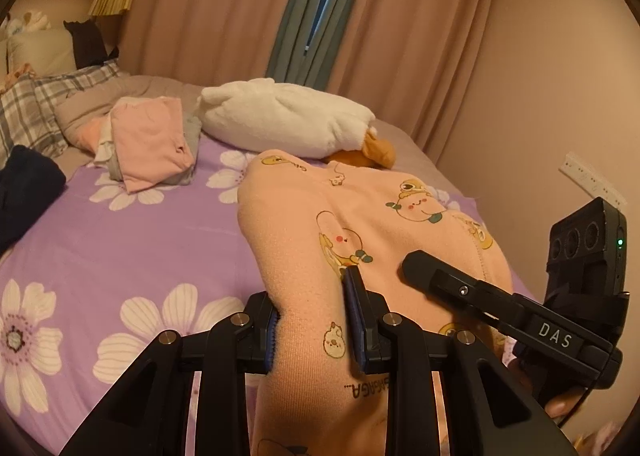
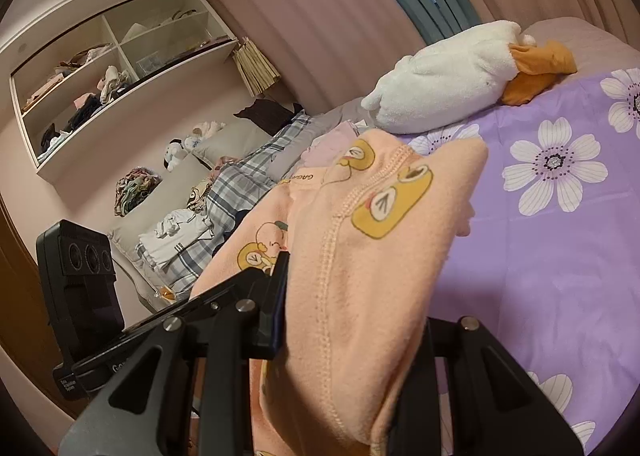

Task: Fold small clothes
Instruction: 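Grasp the romper end with the left tool and lift it up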

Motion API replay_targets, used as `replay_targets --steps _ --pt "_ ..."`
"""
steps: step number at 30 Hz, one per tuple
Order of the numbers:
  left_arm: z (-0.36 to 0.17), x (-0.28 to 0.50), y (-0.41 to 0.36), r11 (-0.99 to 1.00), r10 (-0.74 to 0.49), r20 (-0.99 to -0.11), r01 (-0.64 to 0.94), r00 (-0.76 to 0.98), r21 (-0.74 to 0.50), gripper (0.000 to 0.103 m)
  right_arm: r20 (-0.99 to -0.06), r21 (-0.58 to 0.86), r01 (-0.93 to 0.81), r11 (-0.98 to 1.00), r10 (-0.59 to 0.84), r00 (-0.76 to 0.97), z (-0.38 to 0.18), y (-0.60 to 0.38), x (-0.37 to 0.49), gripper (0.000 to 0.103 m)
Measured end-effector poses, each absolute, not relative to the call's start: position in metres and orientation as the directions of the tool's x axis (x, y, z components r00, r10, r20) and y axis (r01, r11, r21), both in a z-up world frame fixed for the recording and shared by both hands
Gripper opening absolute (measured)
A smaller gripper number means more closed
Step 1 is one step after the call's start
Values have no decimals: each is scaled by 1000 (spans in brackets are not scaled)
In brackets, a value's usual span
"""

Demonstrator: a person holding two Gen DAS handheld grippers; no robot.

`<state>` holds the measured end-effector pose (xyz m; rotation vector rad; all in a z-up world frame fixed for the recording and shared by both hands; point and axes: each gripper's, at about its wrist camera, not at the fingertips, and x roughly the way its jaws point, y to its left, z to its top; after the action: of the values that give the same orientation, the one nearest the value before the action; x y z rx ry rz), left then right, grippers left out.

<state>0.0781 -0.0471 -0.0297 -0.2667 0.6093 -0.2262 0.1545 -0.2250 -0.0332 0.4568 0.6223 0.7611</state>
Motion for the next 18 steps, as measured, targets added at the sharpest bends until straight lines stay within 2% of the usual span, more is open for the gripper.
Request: replay_targets --steps 12,18 --pt "-30 78 -48 936 -310 -528 157 790 -315 27 -345 589 -489 644 747 568 -32 -226 149 31" --pt "-49 104 -49 940 -291 -594 109 750 -323 27 -383 537 -493 685 718 581 -42 -217 159 31"
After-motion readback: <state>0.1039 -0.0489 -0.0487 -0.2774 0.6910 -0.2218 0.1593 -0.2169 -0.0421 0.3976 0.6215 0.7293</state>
